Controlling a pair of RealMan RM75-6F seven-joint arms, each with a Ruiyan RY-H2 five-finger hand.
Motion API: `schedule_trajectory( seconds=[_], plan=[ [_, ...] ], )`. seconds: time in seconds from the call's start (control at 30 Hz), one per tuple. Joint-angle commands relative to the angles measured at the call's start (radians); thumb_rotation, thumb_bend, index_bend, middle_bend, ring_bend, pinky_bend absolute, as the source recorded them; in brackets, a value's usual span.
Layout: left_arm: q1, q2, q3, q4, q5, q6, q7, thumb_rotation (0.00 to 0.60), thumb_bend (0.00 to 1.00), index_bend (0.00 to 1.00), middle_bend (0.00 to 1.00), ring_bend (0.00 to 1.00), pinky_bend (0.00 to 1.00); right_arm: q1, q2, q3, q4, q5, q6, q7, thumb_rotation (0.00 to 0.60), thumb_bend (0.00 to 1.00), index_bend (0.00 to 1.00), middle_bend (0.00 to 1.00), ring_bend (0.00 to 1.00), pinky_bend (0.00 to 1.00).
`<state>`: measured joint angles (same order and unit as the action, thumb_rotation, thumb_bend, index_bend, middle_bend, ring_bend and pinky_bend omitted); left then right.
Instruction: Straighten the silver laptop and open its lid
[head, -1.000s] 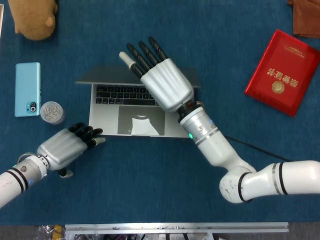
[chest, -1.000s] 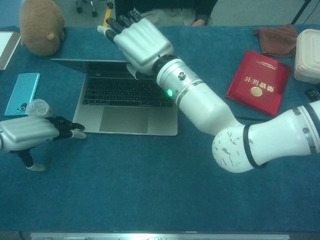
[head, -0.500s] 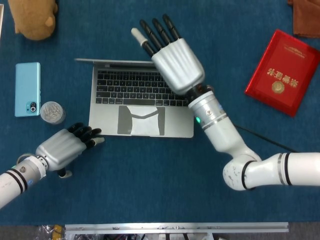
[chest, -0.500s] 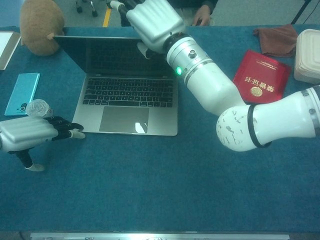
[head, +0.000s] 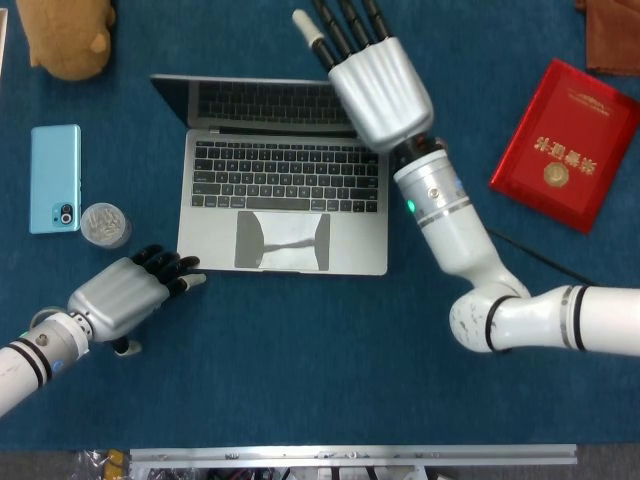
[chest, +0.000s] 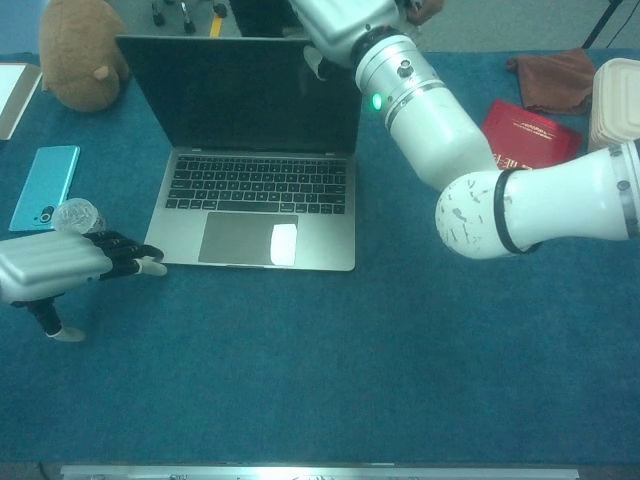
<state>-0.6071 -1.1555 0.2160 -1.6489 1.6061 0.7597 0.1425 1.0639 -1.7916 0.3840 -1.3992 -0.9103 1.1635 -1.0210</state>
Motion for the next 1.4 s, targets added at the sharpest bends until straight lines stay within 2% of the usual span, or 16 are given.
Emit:
schedule_trajectory(
  seconds=[0.03,0.53,0.7,1.13,1.4],
  plan=[
    [0.001,0.000,0.001,-0.001,0.000,0.001,0.001,0.600,0.17,0.00,0.00,0.00,0.00,0.006,0.005,0.005,0.021,0.011,0.001,0.005,0.600,0.38,0.00,0.01,0.00,0.03],
    [0.005,0.000,0.003,-0.003,-0.005,0.004,0.009,0.600,0.17,0.00,0.00,0.00,0.00,0.018,0.020,0.016,0.108,0.069,0.006,0.011,0.600,0.38,0.00,0.01,0.00,0.03],
    [0.005,0.002,0.002,-0.009,-0.007,0.007,0.014,0.600,0.17,0.00,0.00,0.00,0.00,0.022,0.028,0.015,0.106,0.077,0.009,0.009,0.600,0.38,0.00,0.01,0.00,0.03],
    [0.024,0.080,-0.020,-0.082,-0.018,0.082,0.027,0.600,0.17,0.00,0.00,0.00,0.00,-0.025,0.137,0.009,-0.134,0.012,0.043,0.111,0.600,0.38,0.00,0.01,0.00,0.03],
    [0.086,0.148,-0.047,-0.102,-0.047,0.209,-0.006,0.600,0.17,0.00,0.00,0.00,0.00,-0.146,0.288,-0.046,-0.308,-0.041,0.128,0.170,0.600,0.38,0.00,0.01,0.00,0.03]
  ],
)
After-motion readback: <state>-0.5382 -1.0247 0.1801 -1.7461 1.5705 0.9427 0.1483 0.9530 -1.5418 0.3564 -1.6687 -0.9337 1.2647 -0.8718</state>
